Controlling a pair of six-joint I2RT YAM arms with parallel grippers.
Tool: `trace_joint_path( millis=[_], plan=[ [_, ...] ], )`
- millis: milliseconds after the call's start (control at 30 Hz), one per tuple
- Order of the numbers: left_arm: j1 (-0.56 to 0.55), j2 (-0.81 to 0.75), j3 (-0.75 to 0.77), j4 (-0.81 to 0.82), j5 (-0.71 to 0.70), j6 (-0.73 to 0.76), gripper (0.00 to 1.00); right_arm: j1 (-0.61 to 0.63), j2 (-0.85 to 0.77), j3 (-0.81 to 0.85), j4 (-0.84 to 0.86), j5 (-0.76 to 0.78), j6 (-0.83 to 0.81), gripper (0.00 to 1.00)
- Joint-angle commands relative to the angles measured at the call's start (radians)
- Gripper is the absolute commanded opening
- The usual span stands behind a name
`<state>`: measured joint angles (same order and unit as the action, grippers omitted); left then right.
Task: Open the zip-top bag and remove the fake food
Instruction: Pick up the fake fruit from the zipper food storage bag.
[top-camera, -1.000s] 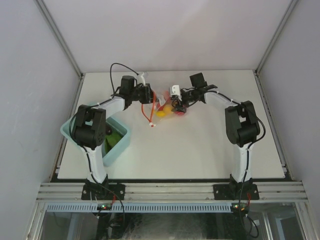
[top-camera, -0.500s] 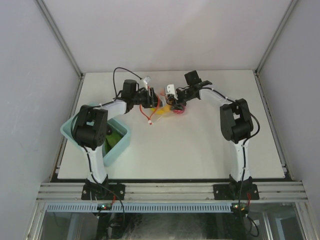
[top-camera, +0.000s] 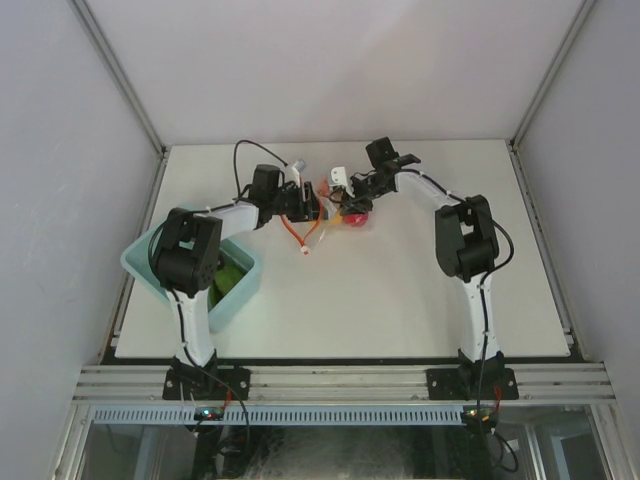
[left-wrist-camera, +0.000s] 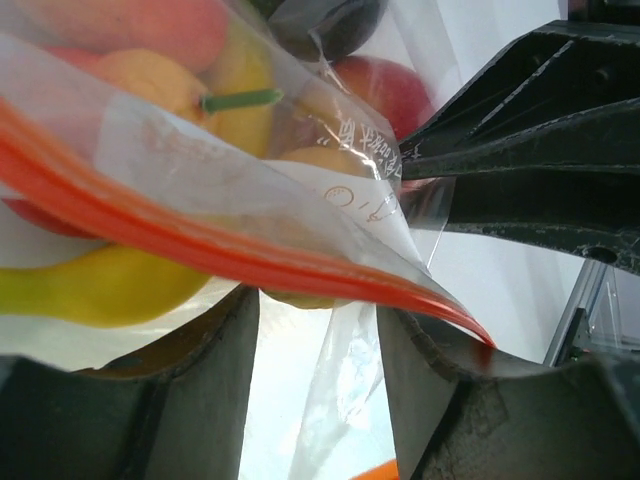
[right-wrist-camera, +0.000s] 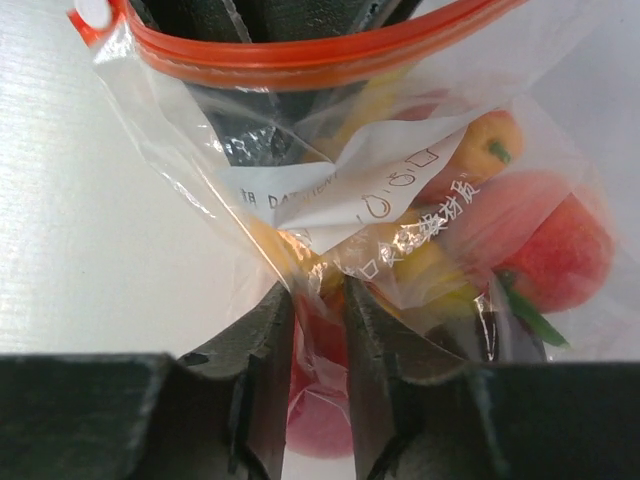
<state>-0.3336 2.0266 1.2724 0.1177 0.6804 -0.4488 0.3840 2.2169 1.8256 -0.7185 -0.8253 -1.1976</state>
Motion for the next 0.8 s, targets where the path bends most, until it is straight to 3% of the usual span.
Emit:
trace_joint_path(
  millis=[0, 267, 500, 633, 767],
  plan=[
    [-0.004, -0.01, 0.016, 0.024, -0.014, 0.015, 0.51, 0.008, 0.04, 0.087, -0.067, 0.018, -0.008, 0.21],
    [0.039, -0.075, -0.09, 0.227, 0.009, -0.095, 0.41, -0.001, 0.072, 0.135, -0.108, 0.038, 0.019, 0.01],
    [0.048, -0.074, -0.061, 0.112, -0.102, -0.056, 0.26, -0.01, 0.092, 0.177, -0.147, 0.048, 0.035, 0.0],
    [0.047, -0.079, -0.056, 0.078, -0.141, -0.038, 0.27, -0.014, 0.11, 0.2, -0.17, 0.052, 0.044, 0.0],
    [0.047, -0.1, -0.073, 0.095, -0.155, -0.034, 0.37, -0.02, 0.131, 0.235, -0.207, 0.056, 0.052, 0.0]
  ],
)
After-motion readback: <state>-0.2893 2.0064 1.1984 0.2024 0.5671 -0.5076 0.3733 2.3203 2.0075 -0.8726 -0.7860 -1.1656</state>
